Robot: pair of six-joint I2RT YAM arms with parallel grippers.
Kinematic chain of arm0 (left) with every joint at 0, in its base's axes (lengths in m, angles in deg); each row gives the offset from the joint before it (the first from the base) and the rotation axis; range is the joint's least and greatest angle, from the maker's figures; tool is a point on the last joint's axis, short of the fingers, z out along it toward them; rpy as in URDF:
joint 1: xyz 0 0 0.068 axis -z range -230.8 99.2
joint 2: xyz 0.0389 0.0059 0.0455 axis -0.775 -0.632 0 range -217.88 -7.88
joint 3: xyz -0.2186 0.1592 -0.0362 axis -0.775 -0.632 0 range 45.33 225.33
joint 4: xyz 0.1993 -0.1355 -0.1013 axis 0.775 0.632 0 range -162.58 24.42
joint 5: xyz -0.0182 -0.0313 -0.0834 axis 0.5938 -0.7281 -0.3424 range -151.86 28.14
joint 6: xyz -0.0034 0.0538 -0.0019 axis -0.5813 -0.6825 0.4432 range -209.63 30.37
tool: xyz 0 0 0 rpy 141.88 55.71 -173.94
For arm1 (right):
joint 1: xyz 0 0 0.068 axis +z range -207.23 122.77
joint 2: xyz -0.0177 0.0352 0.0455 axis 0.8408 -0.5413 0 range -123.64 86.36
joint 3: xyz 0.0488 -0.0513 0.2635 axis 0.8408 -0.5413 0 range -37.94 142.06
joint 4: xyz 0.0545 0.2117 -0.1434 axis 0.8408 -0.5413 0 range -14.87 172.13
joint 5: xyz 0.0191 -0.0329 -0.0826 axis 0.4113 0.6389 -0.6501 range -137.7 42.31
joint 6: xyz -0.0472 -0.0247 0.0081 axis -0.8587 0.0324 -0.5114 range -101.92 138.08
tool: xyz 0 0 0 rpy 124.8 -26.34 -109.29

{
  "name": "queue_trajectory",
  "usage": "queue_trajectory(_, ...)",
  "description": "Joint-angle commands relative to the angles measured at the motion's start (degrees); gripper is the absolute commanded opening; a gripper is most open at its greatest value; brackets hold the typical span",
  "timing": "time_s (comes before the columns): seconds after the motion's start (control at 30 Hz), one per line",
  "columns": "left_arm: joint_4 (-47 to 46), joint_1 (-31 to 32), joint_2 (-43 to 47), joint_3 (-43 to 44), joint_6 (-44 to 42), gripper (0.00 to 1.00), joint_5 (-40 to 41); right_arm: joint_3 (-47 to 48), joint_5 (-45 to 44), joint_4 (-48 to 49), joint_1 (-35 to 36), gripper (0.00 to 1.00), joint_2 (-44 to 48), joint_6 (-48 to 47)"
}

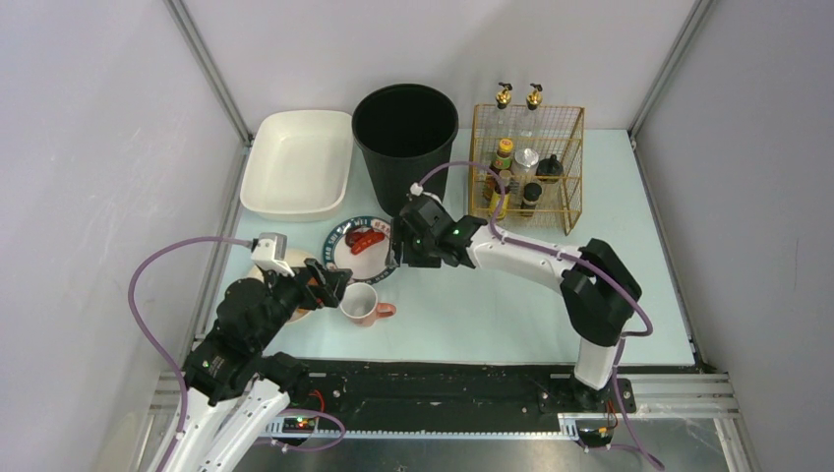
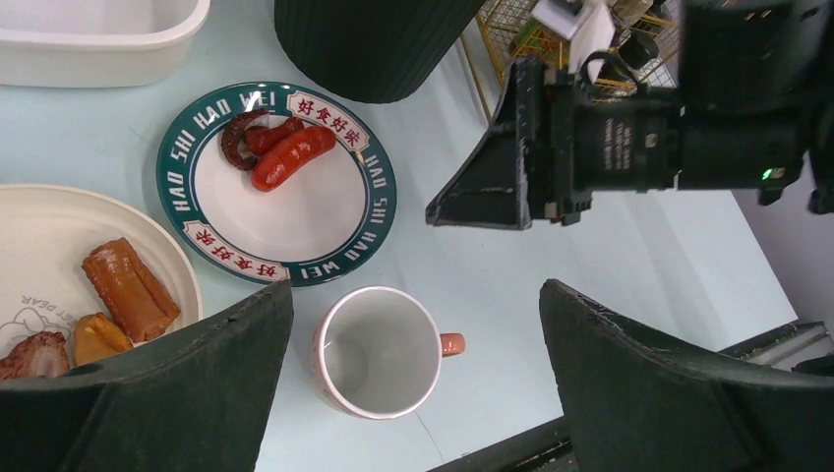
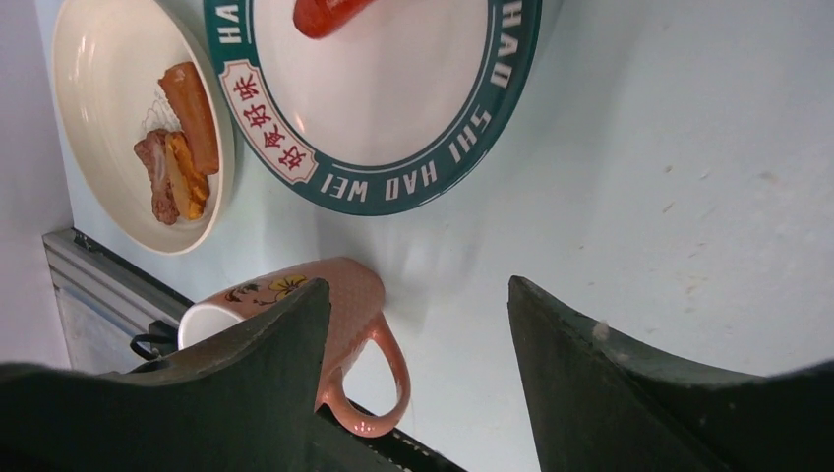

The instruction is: Clear the kitchen counter

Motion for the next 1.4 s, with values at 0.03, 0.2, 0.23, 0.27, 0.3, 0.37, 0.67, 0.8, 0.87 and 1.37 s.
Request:
queue_trajectory(0.03,-1.35,0.31,0.41,-0.40,0.69,0.98,0.18,-3.74,1.08,7.68,1.01,0.69,-2.07,9.21)
queue_trajectory(0.2,-1.34,0.31,0.40,-0.38,0.69,0.98,-0.01,-7.13,1.08,12.37,1.41,0.66,-4.11,13.68)
queue_trajectory(0.23,-1.35,0.33,0.44,-0.39,0.64,0.98,-0.01,-7.55,1.08,13.80,1.45,0.65,-4.51,14.52)
queue_trajectory(0.27,-1.36,0.31,0.51,-0.38,0.62,0.98,-0.02,-8.08,1.08,14.31,1.55,0.65,-4.75,14.80)
queue_trajectory(0.3,-1.36,0.31,0.53,-0.39,0.61,0.98,-0.02,-8.20,1.08,15.12,1.61,0.64,-5.20,15.30)
queue_trajectory(0.37,-1.37,0.31,0.71,-0.44,0.66,0.98,0.03,-8.30,1.08,16.11,1.81,0.63,-6.13,16.09)
queue_trajectory(0.67,-1.34,0.29,0.76,-0.40,0.62,0.98,0.05,-8.31,0.54,20.89,2.37,0.58,-10.45,21.35)
queue_trajectory(0.8,-1.42,0.32,0.75,-0.42,0.63,0.98,0.06,-8.31,-1.40,21.39,2.64,0.56,-12.11,22.47)
queue_trajectory(0.87,-1.39,0.31,0.66,-0.37,0.65,0.98,0.10,-8.40,-2.48,21.48,2.65,0.56,-12.59,22.78)
queue_trajectory(1.37,-1.35,0.35,0.02,-0.30,0.44,0.98,0.15,-8.58,-4.21,21.62,1.48,0.34,-16.99,23.71)
